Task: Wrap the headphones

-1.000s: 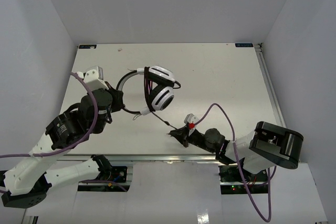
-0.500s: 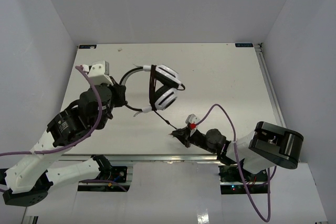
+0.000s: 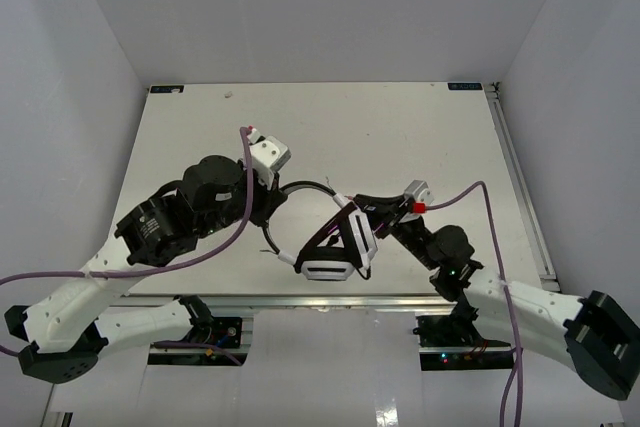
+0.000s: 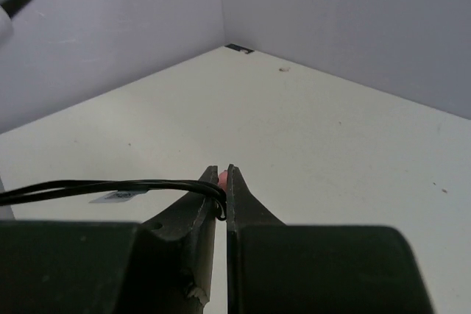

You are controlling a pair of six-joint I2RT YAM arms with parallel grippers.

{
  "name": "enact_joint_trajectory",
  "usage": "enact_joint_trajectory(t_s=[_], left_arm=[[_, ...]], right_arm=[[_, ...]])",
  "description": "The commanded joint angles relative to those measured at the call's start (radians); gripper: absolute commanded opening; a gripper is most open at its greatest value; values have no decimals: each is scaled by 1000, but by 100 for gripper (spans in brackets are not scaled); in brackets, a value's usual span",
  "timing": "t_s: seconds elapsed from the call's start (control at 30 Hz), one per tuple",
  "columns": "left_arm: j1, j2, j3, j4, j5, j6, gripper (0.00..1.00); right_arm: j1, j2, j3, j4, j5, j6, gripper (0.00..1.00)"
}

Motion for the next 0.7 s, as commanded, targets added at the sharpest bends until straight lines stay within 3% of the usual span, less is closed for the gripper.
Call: enact_joint_trajectory(t_s=[0.0, 0.13, 0.33, 0.5, 0.67], left_arm=[[2, 52, -8, 13, -36, 111, 0], [2, 103, -80, 77, -73, 225, 0], [2, 87, -251, 251, -97, 428, 0], [49, 131, -283, 318, -172, 506, 0], [164, 204, -317, 428, 50, 605, 0]], right_arm=[[-58, -78, 197, -499, 58, -20, 8], [-88, -43, 333, -787, 21, -26, 8], [-112, 29, 448, -925, -13, -58, 8], [-128, 76, 501, -1013, 14, -99, 8], [-161, 138, 500, -1021, 38, -141, 8]])
